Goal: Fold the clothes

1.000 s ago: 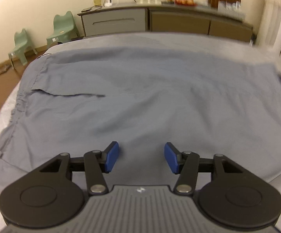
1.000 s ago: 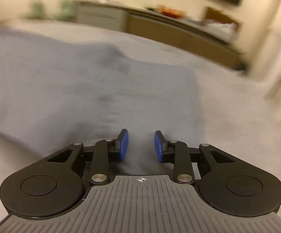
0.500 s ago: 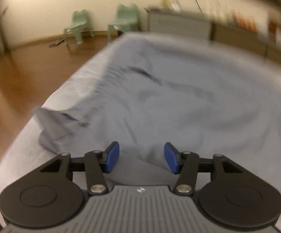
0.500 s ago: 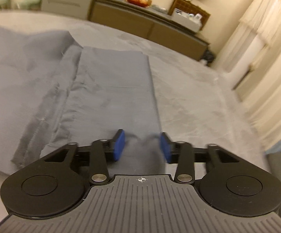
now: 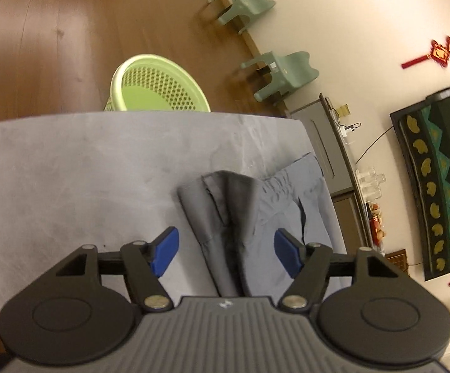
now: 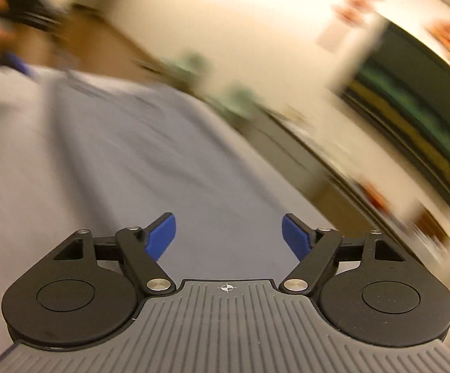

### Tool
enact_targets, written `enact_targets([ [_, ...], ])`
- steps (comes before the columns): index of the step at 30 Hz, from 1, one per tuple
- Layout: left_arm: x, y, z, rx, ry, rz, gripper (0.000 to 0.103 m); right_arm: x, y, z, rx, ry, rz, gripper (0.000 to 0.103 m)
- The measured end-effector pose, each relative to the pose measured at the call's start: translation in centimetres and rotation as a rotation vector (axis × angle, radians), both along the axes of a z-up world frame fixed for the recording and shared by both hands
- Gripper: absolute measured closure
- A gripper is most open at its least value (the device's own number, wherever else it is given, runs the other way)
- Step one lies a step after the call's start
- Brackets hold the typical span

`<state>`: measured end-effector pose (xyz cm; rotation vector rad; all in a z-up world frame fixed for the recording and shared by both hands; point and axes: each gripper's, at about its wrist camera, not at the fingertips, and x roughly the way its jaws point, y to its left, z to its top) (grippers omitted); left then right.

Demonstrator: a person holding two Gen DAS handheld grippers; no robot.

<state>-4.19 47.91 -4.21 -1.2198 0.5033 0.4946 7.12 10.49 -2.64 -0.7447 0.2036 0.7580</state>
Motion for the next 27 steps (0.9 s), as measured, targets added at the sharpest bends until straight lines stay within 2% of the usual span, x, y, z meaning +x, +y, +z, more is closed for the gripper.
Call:
enact_targets([
  [3,0.5,0.6,-1.6,-0.061,-0.013,-0.012,0.028,-3.2,9.8,-1.1,-0.060,0.008,0.199,0.022],
  [6,0.9,1.1,-2.2,-0.066,-0.031,-0.033,0.025,-4.3,16.4,-2.9,-0.158,-0.016,0.297,0.022],
  [8,1.4,1.5,-2.5,-0.064,-0.045,-0.050,0.024,-4.1,19.2,-4.1,-0.213,-0.009,0.321,0.027],
  [9,1.7,1.7,-2.7,-0.066,-0.054,-0.057,0.024,-4.0,20.5,-4.7,-0.238,-0.006,0.331,0.037],
  [11,2.0,1.5,-2.9,-0.066,-0.071,-0.078,0.021,-3.2,21.8,-4.9,-0.245,0.013,0.318,0.062],
  [12,2.2,1.3,-3.0,-0.065,-0.080,-0.089,0.019,-2.7,22.0,-4.5,-0.227,0.037,0.295,0.096],
  [13,2.5,1.2,-3.0,-0.063,-0.087,-0.103,0.017,-2.2,22.2,-4.0,-0.208,0.062,0.272,0.100],
  [17,4.1,0.9,-3.1,-0.053,-0.105,-0.124,0.016,-0.5,20.9,-1.3,-0.095,0.195,0.230,0.101],
  [18,4.5,0.8,-3.1,-0.049,-0.108,-0.123,0.020,-0.3,20.4,-0.9,-0.077,0.240,0.239,0.101],
  [20,5.2,0.7,-3.2,-0.041,-0.110,-0.129,0.054,0.1,19.8,-0.6,-0.064,0.311,0.257,0.101],
  [21,5.6,0.6,-3.3,-0.029,-0.092,-0.132,0.079,0.2,19.5,-0.7,-0.067,0.338,0.265,0.101],
  [22,5.6,0.6,-3.2,-0.011,-0.075,-0.131,0.080,0.4,19.3,-0.8,-0.071,0.362,0.274,0.098],
  [23,5.5,0.4,-3.1,0.007,-0.063,-0.130,0.081,0.8,18.8,-0.8,-0.074,0.392,0.283,0.092],
  [25,5.1,0.1,-2.7,0.030,-0.062,-0.127,0.082,2.5,17.3,0.6,-0.044,0.468,0.295,0.050],
  [26,4.8,-0.1,-2.5,0.038,-0.068,-0.127,0.083,3.5,16.6,1.7,0.010,0.490,0.283,0.046],
  [27,4.7,-0.3,-2.3,0.049,-0.067,-0.127,0.083,5.0,15.8,3.0,0.069,0.520,0.252,0.046],
])
